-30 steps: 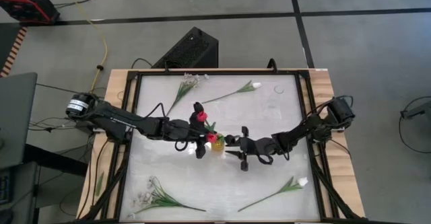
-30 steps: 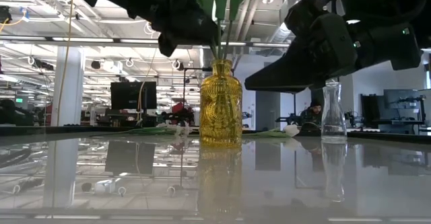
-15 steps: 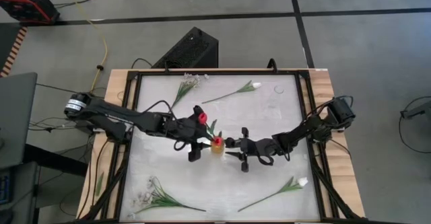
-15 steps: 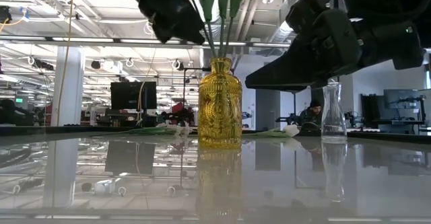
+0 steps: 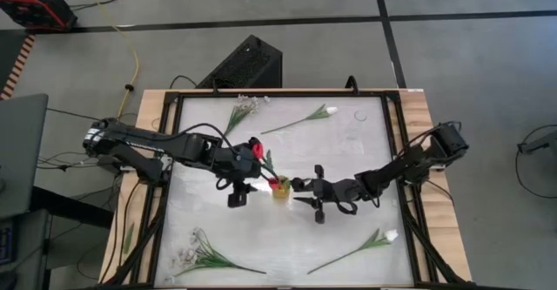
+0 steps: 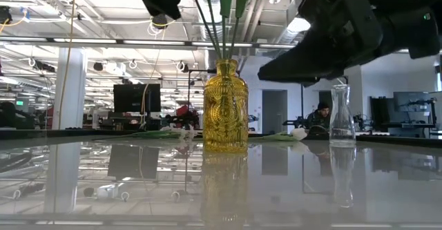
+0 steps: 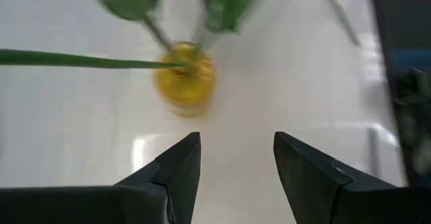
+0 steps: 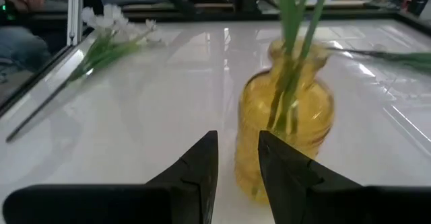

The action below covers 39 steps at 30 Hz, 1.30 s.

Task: Sort flowers into vase by color
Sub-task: Put the top white flowers into the transparent vase

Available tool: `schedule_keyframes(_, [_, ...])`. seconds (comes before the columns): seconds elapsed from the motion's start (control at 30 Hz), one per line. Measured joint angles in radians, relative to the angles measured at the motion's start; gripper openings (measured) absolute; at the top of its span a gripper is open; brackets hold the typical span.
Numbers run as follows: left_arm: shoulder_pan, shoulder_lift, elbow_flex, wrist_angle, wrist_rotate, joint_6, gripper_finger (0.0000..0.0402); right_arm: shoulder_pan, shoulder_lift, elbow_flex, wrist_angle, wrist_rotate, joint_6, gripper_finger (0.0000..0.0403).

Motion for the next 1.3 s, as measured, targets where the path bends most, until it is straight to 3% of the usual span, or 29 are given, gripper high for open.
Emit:
schedule_keyframes(0.23, [-0.011,0.003,0.0,-0.013,0.249,0.066,0.0176,0.013,-0.085,0.0,-0.111,0.0,0.002,0.0132])
schedule_keyframes(0.5, [-0.036,-0.003,0.0,-0.132,0.282,-0.024,0.0176,0.049,-0.108,0.0,-0.195,0.0,0.036,0.0132])
schedule_keyframes(0.67, [-0.008,-0.003,0.0,-0.114,0.279,-0.03,0.0176,0.045,-0.108,0.0,-0.179,0.0,0.038,0.0132])
schedule_keyframes(0.9, [0.026,-0.005,0.0,-0.187,0.438,-0.05,0.0176,0.048,-0.108,0.0,-0.175,0.0,0.053,0.0132])
schedule_keyframes(1.03, [0.026,-0.038,0.0,-0.266,0.432,-0.048,0.0176,0.048,-0.108,0.0,-0.175,0.0,0.054,0.0132])
schedule_keyframes(1.3, [-0.014,-0.189,0.0,-0.297,0.251,-0.091,0.0176,0.063,-0.108,0.0,-0.225,-0.011,0.085,0.0132])
